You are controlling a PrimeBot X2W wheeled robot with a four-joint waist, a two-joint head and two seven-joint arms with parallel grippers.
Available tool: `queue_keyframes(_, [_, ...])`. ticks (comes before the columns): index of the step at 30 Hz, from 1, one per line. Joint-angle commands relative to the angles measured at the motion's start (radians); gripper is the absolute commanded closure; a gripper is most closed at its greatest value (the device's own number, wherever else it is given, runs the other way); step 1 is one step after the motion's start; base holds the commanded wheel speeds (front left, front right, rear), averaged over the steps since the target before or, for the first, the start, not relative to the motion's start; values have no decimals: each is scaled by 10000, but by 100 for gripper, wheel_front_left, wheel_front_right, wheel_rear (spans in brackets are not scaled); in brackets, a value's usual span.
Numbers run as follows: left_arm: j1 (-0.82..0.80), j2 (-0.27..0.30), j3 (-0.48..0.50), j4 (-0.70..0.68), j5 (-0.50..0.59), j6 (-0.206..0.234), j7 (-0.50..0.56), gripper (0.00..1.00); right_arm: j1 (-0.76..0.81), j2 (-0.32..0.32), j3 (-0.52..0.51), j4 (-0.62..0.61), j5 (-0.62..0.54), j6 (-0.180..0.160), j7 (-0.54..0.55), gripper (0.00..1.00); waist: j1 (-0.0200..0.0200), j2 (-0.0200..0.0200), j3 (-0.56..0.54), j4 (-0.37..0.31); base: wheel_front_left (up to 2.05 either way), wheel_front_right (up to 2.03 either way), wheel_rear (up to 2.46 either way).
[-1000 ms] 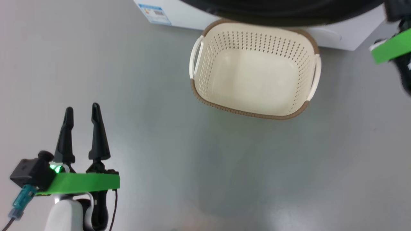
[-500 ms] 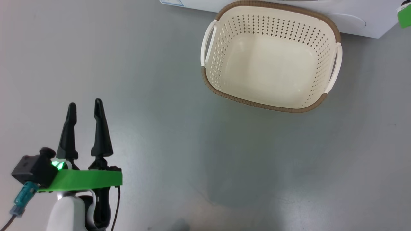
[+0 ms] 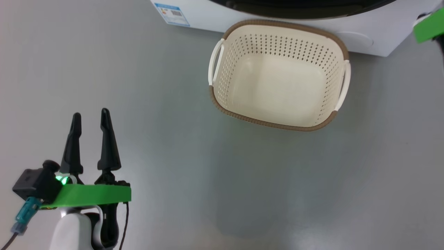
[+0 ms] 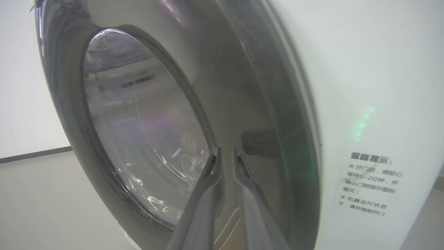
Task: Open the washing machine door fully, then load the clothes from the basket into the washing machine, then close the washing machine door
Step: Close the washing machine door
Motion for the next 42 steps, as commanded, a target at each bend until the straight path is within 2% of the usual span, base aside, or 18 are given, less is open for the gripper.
queue_keyframes(1, [115, 300, 364, -150, 75, -36, -65, 0, 474, 154, 23, -303, 32, -71, -47, 0, 0, -1, -237, -181, 0, 0, 0])
queue_keyframes(7, [201, 305, 393, -114, 305, -36, -65, 0, 1596, 342, -193, -954, 256, -71, -47, 0, 0, -1, -854, -594, 0, 0, 0])
queue_keyframes(20, [604, 568, 503, -21, 588, -36, -65, 0, 3819, 905, -814, -2152, 176, -71, -47, 0, 0, -1, -2257, -2073, 0, 0, 0])
queue_keyframes(30, [982, 665, 595, -39, 692, -36, -65, 0, 5280, 1177, -1196, -2629, 137, -71, -47, 0, 0, -1, -2990, -2989, 0, 0, 0])
queue_keyframes(42, [1382, 873, 415, -49, 483, -36, -65, 0, 6498, 1469, -1290, -2885, 170, -71, -47, 0, 0, -1, -3544, -3520, 0, 0, 0])
